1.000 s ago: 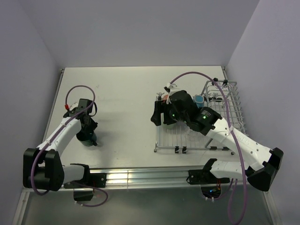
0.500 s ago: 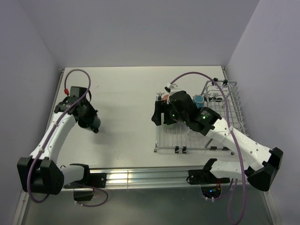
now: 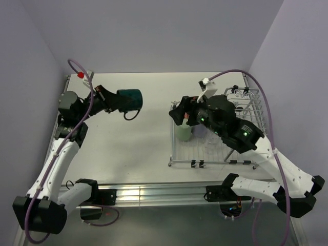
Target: Load the cups into the dish rack
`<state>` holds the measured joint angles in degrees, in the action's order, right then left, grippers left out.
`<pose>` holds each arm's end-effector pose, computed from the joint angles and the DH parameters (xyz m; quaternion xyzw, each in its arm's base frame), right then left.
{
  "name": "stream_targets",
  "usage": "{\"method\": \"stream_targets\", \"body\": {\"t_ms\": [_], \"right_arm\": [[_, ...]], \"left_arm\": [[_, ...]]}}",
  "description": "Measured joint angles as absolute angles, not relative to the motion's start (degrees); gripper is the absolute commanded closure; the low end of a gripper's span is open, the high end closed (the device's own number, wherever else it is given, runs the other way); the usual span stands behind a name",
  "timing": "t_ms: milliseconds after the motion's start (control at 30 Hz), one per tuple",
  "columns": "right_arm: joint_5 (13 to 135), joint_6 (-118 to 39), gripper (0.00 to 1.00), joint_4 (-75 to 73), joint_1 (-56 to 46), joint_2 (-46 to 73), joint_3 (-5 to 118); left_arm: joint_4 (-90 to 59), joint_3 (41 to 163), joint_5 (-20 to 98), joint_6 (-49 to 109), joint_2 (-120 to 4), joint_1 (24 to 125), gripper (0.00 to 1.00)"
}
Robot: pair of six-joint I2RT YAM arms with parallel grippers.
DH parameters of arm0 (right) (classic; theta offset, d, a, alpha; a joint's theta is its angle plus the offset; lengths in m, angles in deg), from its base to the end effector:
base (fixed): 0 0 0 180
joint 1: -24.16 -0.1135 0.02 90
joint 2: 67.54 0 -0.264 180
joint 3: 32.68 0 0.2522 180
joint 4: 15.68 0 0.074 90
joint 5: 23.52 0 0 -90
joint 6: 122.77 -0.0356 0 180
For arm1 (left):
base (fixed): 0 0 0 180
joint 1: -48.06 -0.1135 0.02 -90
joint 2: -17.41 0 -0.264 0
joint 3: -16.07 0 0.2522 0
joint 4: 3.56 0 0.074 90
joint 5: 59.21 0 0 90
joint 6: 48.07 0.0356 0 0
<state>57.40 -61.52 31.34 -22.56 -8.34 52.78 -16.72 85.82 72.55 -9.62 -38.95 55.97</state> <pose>0.1502 0.1513 0.4132 -0.0837 0.8173 0.2951 0.4878 0.2143 -0.0537 0.3921 -0.0106 0.7060 -0.5467 0.4501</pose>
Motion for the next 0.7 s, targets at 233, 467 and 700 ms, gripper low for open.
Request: {"method": "stream_targets", "body": {"t_ms": [233,467,700], "right_arm": [[62.40,-62.33,0.07,20.87,-21.49,-15.09,52.67],[69.13,-64.10,0.00,14.33,-20.11,-13.41,51.95],[75.08,-64.45,0.00,9.90,-19.37,-8.34,51.84]], "left_arm": [[27.68,76.00,86.30,-33.38,-47.34,59.59,1.00],[49.42,75.98,90.93,-48.42,-51.51,62.81,1.00],[52.72,76.00,91.54,-52.22,-53.87,64.47,1.00]]}}
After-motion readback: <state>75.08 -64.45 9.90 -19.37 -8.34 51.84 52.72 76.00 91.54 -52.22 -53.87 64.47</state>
